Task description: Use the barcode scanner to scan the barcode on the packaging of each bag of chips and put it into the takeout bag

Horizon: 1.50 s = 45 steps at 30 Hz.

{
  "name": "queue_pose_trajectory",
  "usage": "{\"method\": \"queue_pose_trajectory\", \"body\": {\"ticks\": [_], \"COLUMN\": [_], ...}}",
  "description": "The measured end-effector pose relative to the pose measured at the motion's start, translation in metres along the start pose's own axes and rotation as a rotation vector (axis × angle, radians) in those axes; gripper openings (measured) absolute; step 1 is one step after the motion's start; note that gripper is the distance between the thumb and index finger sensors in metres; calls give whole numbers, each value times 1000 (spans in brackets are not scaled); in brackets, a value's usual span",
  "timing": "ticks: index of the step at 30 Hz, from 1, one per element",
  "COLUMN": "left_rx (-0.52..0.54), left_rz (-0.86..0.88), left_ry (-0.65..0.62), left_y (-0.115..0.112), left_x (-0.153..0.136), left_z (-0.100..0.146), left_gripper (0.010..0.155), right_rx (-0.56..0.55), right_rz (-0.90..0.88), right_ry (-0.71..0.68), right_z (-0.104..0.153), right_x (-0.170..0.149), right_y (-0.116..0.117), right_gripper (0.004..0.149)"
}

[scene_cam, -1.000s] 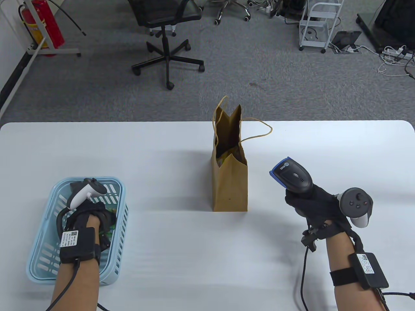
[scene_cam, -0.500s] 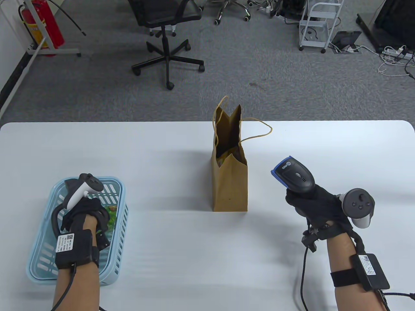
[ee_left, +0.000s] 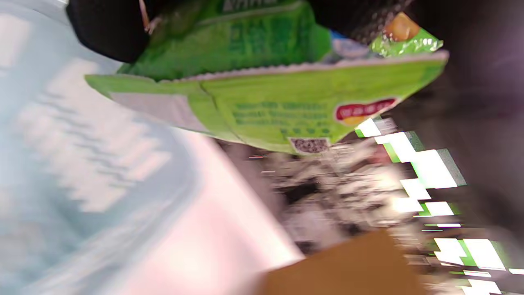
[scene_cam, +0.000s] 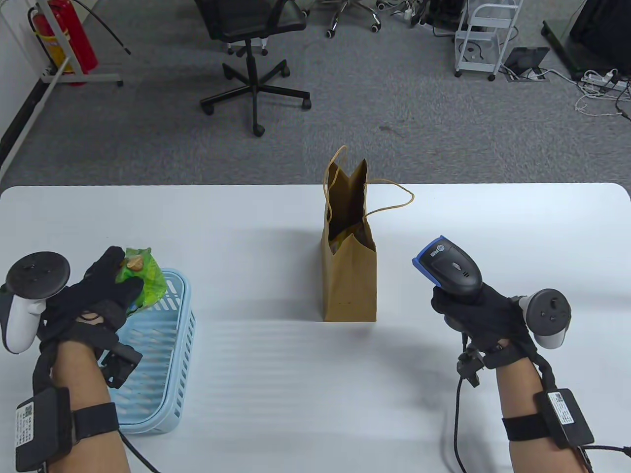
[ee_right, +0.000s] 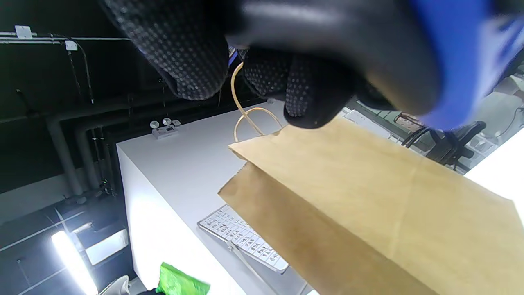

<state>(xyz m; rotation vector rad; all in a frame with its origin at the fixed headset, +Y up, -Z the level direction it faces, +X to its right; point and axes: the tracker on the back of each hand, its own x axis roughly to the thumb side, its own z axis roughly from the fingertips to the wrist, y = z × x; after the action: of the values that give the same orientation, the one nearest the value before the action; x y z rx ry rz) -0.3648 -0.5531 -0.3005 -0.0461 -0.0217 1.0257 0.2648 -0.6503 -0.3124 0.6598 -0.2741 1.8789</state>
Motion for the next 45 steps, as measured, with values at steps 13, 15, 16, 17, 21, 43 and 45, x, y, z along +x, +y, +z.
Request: {"method": "queue_pose_trajectory", "body": {"ticks": [13,15,16,17,21,43,45], "left_rx": [-238,-263,-283,-298,-359,-455,-459], "left_rz": [708,766,792,803,865,829,813], "left_ry": [-745,-780,-796,-804,-827,-818,-816], "left_y": [-121,-141,-152,-159,-193,-239,-240], "left_x": [54,59,61,62,66,65,65], "left_z": [-26,-30,-32,-34,-39,-51,-51], "left_gripper": [75,74,74,74,73,71,71], "right_rx": [42,63,75,88,132,287,281], "right_rz": [-195,-190,-191,-194,-194,-158,-158], "right_ry": [-76,-88,-95,-102,-137,-151,-146], "right_z": [-5,-6,-7,-7,-8,-11,-11], "right_x": [20,24,26,29,39,40,38], "right_y": [11,14,16,19,28,59,58], "right_gripper": [63,63,63,63,63,62,62]}}
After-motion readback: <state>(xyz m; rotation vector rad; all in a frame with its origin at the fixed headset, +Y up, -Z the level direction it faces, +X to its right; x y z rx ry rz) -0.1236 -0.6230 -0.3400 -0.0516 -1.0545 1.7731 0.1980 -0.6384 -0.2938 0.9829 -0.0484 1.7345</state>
